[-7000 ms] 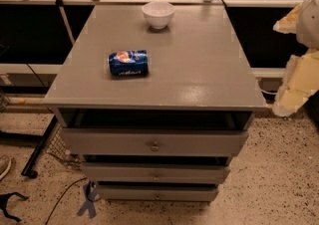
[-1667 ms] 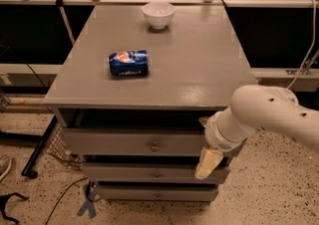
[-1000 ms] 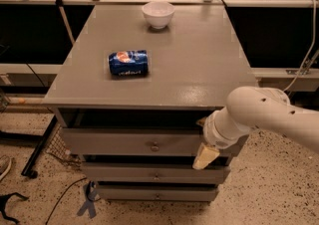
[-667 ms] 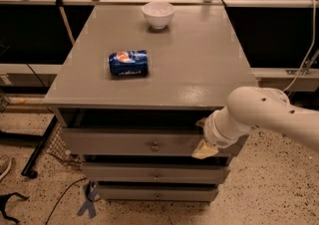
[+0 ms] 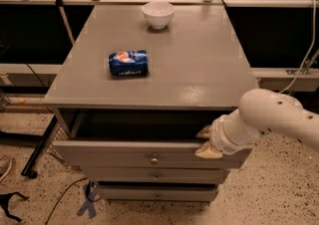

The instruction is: Open top drawer

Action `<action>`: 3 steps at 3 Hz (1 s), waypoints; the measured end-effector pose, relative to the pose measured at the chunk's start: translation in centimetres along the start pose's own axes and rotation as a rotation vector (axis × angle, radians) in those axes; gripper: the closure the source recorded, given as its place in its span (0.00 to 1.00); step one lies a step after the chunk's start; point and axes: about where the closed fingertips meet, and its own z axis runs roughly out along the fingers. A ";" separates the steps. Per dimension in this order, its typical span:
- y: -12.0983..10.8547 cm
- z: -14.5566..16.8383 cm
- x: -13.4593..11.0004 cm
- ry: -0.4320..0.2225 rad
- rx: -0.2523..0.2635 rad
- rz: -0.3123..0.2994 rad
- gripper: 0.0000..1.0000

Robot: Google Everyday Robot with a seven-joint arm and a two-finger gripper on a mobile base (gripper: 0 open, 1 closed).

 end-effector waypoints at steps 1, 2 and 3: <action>2.0 -1.1 -0.3 -0.029 -0.007 0.019 1.00; 2.0 -1.1 -0.3 -0.029 -0.007 0.019 1.00; 3.0 -1.0 0.1 -0.030 -0.028 0.016 1.00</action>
Offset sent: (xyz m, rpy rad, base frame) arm -0.1035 0.0013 0.0249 0.1116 0.0786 -0.0694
